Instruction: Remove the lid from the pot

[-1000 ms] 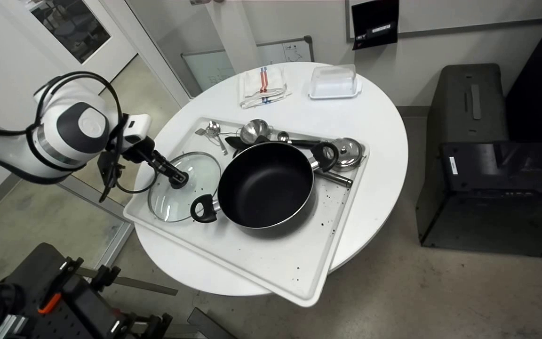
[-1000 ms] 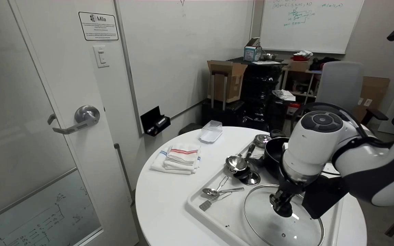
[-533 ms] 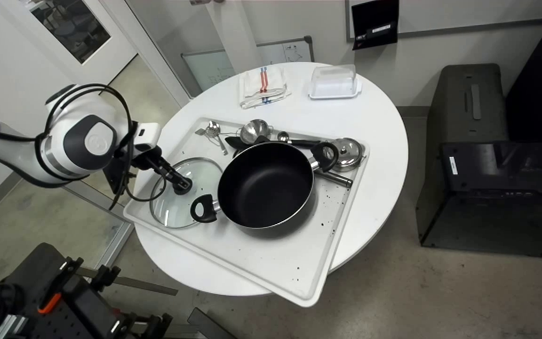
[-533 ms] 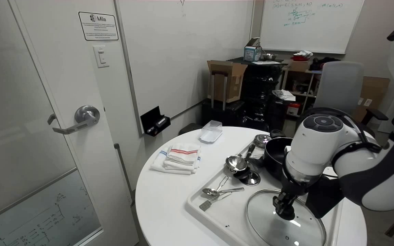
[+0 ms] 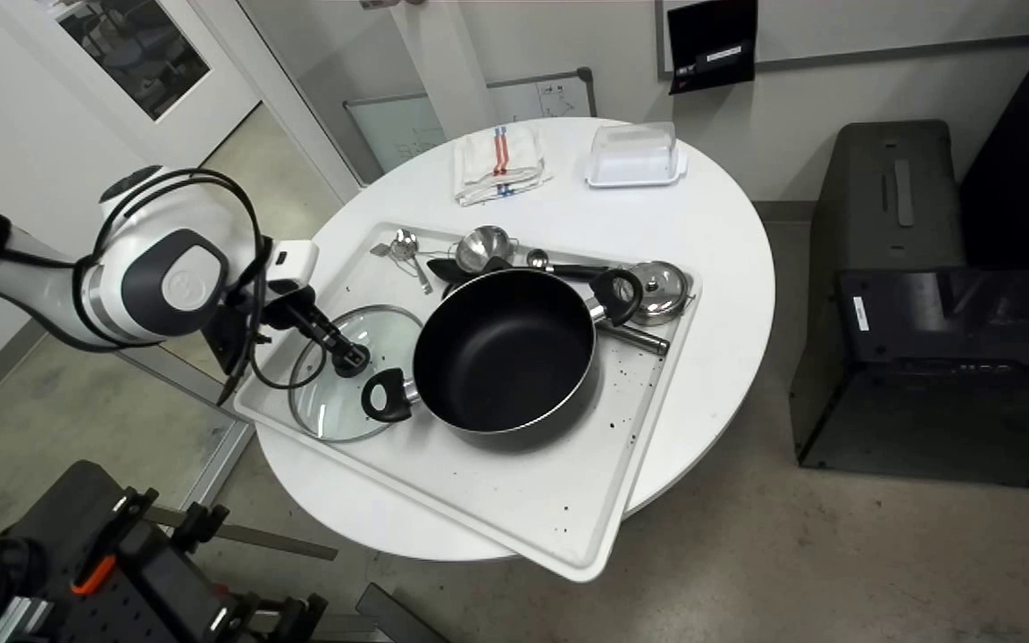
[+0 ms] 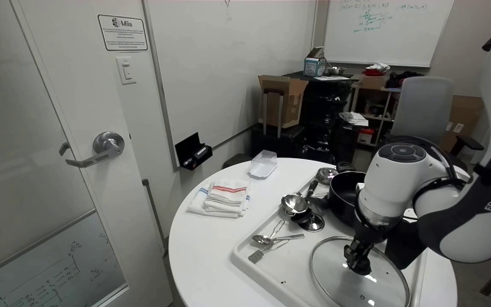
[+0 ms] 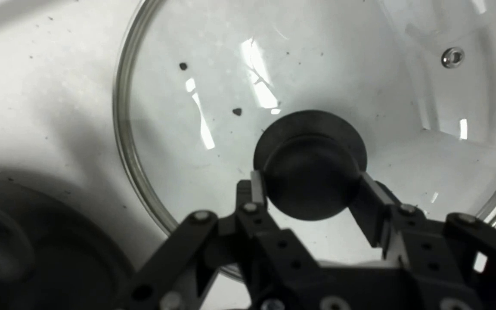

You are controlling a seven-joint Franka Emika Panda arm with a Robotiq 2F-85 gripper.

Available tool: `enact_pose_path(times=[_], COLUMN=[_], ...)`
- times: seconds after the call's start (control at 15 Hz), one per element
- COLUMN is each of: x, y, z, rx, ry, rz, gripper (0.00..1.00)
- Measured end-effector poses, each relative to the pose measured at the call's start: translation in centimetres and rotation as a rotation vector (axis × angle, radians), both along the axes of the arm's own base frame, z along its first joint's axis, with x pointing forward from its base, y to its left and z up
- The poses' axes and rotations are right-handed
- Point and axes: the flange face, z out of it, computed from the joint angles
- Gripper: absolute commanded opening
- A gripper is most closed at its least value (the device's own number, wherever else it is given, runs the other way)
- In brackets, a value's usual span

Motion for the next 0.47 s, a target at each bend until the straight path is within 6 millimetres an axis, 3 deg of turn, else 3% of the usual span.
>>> enact_pose_path(times=[0.2,0.47], x=[-0.07,-0.16], y=[-0.33,-0.61], z=[0.0,0.04], rx=[0.004,0.007], ry=[-0.003,-0.002], rz=[0.013,0.03], gripper=[0.99,1.0])
